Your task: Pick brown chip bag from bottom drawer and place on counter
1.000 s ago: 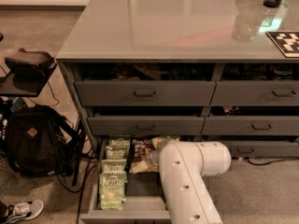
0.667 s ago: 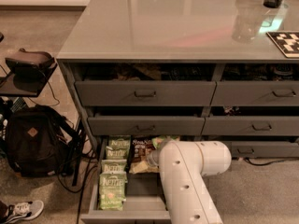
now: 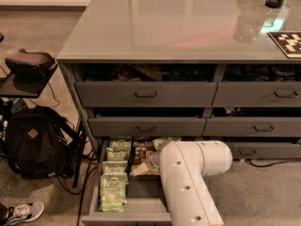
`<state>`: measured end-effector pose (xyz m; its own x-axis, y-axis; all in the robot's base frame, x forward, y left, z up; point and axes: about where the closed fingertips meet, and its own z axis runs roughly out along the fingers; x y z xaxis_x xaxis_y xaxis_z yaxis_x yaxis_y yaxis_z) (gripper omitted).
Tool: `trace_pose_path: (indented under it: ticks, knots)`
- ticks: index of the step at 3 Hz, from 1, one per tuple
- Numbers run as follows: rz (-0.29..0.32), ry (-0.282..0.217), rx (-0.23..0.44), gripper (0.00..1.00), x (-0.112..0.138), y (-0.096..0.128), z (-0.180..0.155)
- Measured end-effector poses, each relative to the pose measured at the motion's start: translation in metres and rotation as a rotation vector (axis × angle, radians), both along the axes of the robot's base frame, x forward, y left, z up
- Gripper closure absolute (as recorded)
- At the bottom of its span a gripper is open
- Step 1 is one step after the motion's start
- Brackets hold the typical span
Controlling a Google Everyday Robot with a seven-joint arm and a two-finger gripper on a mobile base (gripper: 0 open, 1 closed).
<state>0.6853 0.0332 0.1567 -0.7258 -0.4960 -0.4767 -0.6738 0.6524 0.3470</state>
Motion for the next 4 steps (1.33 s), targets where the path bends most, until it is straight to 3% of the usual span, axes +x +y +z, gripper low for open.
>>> trace_pose_path:
  ticks: [1, 4]
  knots:
    - [-0.014, -0.005, -0.021, 0.19, 0.0058, 0.0, -0.0049]
    - [-0.023, -0.006, -0.029, 0.88, 0.0087, -0.0019, 0.0024]
